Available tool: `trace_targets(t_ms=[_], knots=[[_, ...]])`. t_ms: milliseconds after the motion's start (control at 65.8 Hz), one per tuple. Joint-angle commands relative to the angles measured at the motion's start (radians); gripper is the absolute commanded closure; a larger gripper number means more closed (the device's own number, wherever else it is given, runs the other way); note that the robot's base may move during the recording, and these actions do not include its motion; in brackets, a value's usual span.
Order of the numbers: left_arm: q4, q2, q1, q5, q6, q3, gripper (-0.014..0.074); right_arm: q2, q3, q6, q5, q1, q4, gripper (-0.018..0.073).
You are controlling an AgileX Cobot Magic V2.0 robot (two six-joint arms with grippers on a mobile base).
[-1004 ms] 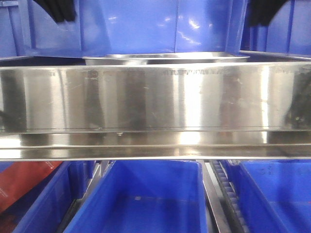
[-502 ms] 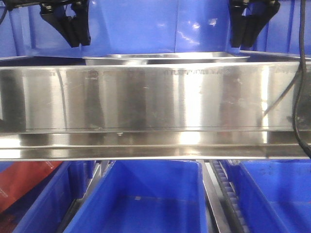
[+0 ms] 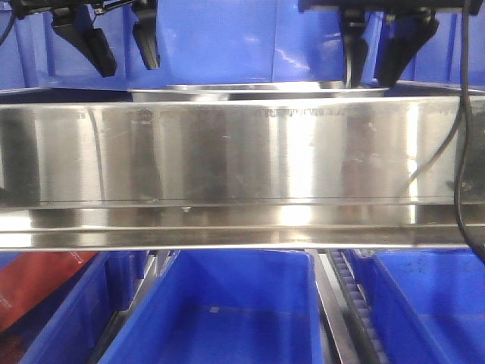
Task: Stack silver trays without gaps
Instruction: 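Lower both grippers onto the tray rims and close them, then lift the silver tray off the shelf with both grippers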
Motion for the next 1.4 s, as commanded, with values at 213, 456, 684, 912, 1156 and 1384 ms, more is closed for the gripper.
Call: trace_targets(t_ms=[213,456,684,912,1156,1384], knots=[[-0.006,0.047,-0.046,0.008,0.009,-0.009,0.0352,0.030,-0.007,0.002,-0.006,0.000,-0.003,0.0421],[-0.006,0.063,-0.046,0.008,0.009,-0.009,0.0352,0.030,-0.007,0.002,-0.006,0.000,-0.003,0.0421],[0.015,0.077,-0.046,0.006,0.009,-0.009,0.0384,0.035,-0.007,0.002,-0.006,0.000,-0.003,0.0421],[0.010,0.099,-0.046,0.006,0.009,-0.009,0.0427,0.039,-0.007,0.002,-0.006,0.000,-0.003,0.0421],[0.010,0.099,-0.046,0.014,0.009,-0.009,0.0433,0.039,-0.007,0.002,-0.006,0.000,-0.002,0.0481],[0.009,0.099,-0.046,0.046,0.009,-0.009,0.0594,0.039,-0.007,0.002,-0.006,0.000,0.030,0.0639]])
